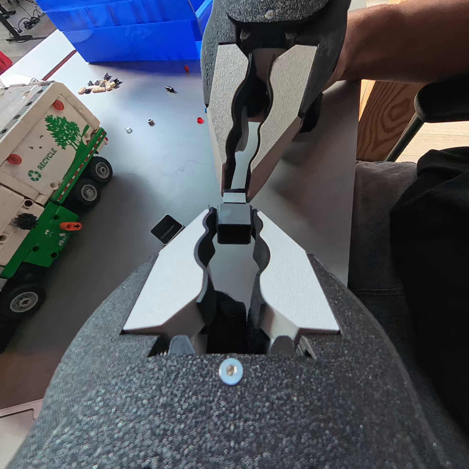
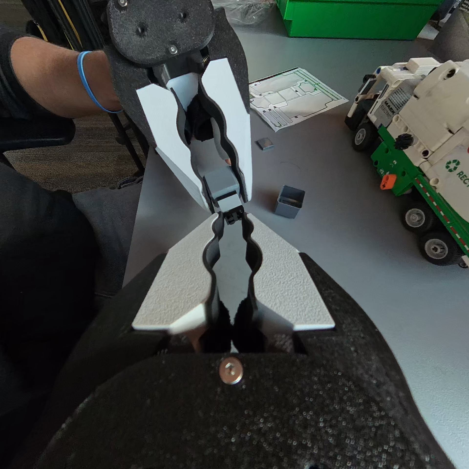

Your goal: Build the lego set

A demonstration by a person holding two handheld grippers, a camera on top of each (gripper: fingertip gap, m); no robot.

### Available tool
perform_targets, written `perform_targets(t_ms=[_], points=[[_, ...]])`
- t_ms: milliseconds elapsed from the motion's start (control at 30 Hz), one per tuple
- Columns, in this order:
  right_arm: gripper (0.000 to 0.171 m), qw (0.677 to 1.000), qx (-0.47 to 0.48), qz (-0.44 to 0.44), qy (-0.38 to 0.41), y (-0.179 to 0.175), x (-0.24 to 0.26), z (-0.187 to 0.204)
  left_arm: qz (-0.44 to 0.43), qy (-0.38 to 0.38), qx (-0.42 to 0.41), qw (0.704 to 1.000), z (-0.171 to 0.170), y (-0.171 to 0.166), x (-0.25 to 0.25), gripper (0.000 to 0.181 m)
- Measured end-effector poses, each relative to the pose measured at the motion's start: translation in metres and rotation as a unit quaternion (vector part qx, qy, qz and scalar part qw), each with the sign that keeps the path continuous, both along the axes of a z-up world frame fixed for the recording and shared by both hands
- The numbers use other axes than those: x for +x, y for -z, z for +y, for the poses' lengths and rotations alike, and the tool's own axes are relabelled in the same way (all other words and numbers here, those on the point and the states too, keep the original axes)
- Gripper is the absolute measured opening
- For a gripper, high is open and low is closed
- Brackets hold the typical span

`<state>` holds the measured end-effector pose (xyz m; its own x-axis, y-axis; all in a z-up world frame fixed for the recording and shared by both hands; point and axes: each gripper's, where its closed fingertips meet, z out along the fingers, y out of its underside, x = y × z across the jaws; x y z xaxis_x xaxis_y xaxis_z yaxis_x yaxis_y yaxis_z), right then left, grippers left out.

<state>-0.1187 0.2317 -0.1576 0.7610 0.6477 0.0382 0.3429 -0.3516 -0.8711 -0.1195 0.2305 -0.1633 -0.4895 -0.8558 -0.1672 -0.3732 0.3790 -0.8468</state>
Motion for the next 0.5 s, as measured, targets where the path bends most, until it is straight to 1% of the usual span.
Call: perform_targets(t_ms=[33,167,200,267,367,500], points=[[0.013,1.0,-0.002,0.0,0.002,0.0,0.0,0.001,0.0,-0.004,0.001,1.0,0.001,0.0,0.001,0.026],[0.014,1.0,0.011,0.018,0.009,-0.007,0.002,0.003,-0.01,-0.011,-0.005,1.0,0.003,-0.003,0.003,0.026],[0.016,0.999,0.015,0.031,0.011,-0.01,0.002,0.004,-0.016,-0.014,-0.014,1.0,0.004,-0.006,0.003,0.026],[0.025,0.998,0.022,0.058,0.012,-0.019,0.001,0.006,-0.026,-0.023,-0.042,0.998,0.008,-0.014,0.005,0.026],[0.037,0.995,0.058,0.073,0.022,-0.035,0.0,0.009,-0.049,-0.042,-0.112,0.992,0.011,-0.031,0.009,0.025],[0.041,0.989,0.132,0.016,0.058,-0.054,0.003,0.013,-0.08,-0.059,-0.233,0.967,0.011,-0.055,0.015,0.026]])
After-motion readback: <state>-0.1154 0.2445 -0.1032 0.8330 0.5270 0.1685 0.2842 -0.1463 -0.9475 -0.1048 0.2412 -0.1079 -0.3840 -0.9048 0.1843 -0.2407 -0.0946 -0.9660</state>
